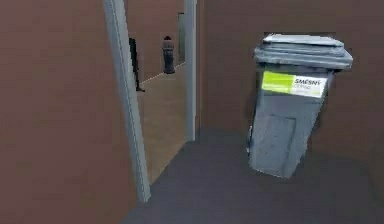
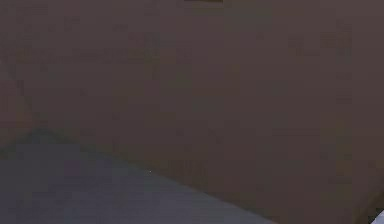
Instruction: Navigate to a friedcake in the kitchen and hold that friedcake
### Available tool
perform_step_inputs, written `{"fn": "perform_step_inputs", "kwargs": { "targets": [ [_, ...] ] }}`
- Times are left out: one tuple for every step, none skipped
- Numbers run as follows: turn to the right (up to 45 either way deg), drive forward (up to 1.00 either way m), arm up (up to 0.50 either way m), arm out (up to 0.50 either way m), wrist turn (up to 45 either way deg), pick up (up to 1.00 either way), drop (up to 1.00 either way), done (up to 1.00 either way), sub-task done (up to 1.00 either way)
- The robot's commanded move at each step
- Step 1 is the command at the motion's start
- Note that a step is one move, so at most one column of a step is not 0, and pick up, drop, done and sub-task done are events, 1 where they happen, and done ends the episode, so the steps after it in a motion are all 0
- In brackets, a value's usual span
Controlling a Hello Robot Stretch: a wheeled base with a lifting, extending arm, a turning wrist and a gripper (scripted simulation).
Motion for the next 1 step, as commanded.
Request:
{"fn": "perform_step_inputs", "kwargs": {
  "targets": [
    [0.0,1.00,0.00,0.00,0.0,0.00,0.00,0.00,0.00]
  ]
}}
